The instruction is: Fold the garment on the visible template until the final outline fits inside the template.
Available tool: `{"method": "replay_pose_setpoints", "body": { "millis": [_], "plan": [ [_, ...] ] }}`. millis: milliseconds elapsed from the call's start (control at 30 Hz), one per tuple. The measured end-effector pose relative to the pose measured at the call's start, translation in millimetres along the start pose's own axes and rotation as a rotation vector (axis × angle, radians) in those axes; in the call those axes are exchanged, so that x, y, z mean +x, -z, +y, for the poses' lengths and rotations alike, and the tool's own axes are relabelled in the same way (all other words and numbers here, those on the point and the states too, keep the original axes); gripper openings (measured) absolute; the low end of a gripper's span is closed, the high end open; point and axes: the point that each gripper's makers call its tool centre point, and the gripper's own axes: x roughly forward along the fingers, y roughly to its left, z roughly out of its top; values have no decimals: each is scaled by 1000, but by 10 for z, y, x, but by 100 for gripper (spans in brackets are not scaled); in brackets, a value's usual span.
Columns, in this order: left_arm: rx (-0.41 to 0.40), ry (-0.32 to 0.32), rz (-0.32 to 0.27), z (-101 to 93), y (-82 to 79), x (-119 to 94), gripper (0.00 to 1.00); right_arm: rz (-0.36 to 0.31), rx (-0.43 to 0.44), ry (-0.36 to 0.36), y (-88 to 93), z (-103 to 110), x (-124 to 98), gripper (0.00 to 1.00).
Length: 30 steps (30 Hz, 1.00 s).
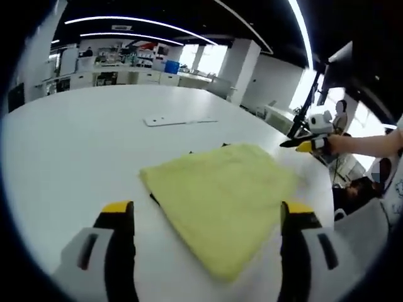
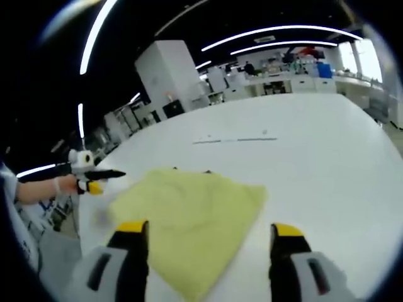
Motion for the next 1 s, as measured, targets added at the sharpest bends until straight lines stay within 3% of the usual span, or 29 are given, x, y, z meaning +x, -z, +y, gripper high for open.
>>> {"method": "replay_pose_setpoints", "body": {
  "millis": [533, 700, 833, 1000],
  "plan": [
    [66, -9, 43, -69, 176, -322, 99, 17, -46, 13, 157, 71, -204, 88],
    [69, 4, 64, -146, 284, -414, 88, 25, -52, 20, 240, 90, -286, 87],
    [64, 1, 67, -184, 373, -455, 89, 35, -37, 13, 316, 116, -313, 85],
    [53, 9, 76, -206, 496, -462, 84, 50, -37, 9, 409, 117, -296, 84]
  ]
}}
